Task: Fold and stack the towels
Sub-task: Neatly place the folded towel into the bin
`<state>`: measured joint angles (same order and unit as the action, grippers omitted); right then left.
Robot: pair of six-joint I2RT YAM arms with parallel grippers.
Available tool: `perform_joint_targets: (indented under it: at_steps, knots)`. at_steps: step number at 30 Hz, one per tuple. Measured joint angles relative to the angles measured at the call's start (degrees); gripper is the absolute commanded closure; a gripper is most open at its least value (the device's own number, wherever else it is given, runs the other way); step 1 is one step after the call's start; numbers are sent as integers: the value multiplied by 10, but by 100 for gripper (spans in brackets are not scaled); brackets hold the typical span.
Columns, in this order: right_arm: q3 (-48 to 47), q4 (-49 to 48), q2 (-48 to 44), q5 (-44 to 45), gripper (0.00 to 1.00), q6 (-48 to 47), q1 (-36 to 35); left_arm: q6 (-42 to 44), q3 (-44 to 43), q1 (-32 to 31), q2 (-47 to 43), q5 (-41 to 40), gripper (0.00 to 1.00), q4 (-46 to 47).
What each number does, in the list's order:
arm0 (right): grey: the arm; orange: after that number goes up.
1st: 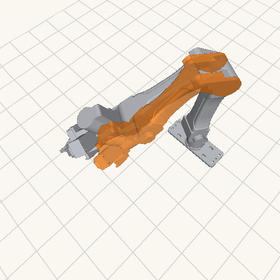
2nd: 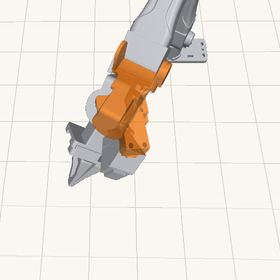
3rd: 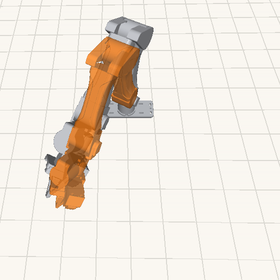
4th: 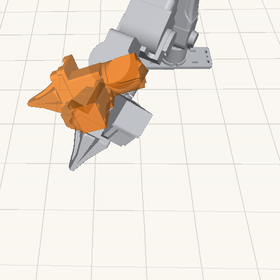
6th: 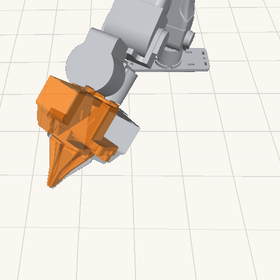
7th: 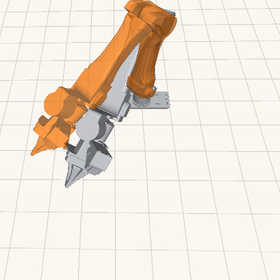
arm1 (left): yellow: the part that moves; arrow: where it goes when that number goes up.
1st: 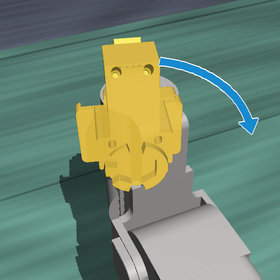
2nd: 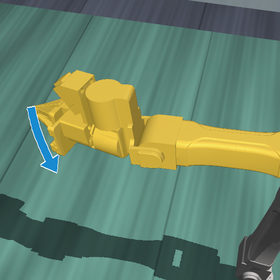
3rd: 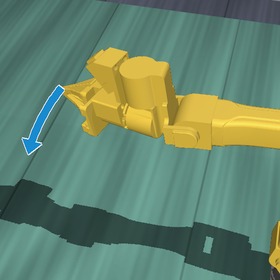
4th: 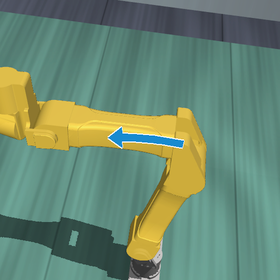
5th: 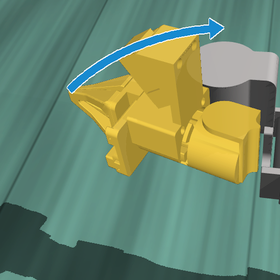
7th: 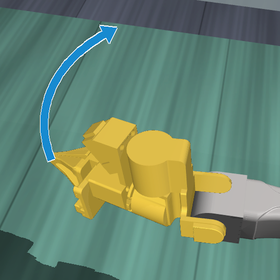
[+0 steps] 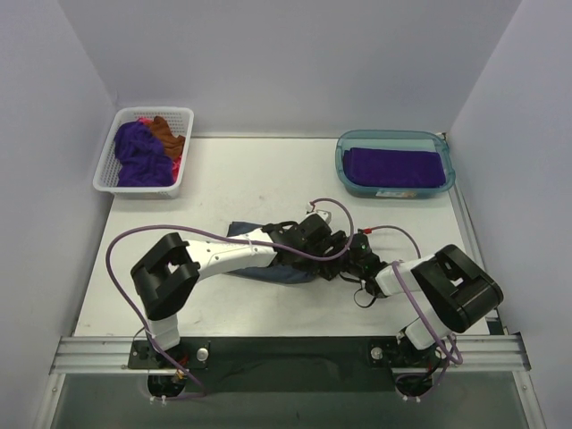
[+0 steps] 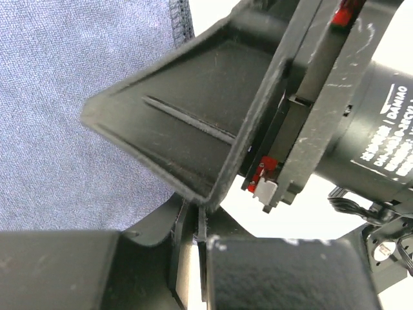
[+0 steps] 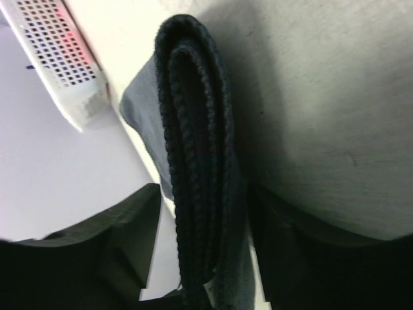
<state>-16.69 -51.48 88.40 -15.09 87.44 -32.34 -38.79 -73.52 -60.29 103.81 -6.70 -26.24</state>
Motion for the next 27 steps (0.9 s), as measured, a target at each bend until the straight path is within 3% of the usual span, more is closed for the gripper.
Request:
perform_joint_targets:
  at_steps: [4,5,7,8,12,14,19,23,27]
  knots:
    - [-3,40,-5,14,81,-22,0,-5,0,-1,0,2,83,0]
    - [-3,50,-7,15,86,-30,0,-5,0,-1,0,2,72,0]
    - [-4,74,-12,19,99,-45,1,-9,0,-3,0,4,60,0]
    - [-7,84,-16,20,100,-55,2,-10,0,-4,0,6,43,1]
    - [-34,151,-33,24,100,-121,13,-14,2,-4,-2,3,7,1]
    - [-51,182,-37,28,100,-159,20,-20,8,0,-7,0,3,7]
    - [-114,265,-33,28,100,-251,42,-23,68,45,-83,0,3,10]
    - [-217,322,6,19,100,-329,67,-7,120,144,-185,10,3,13]
    - [-336,373,63,1,100,-398,90,42,156,290,-274,38,3,12]
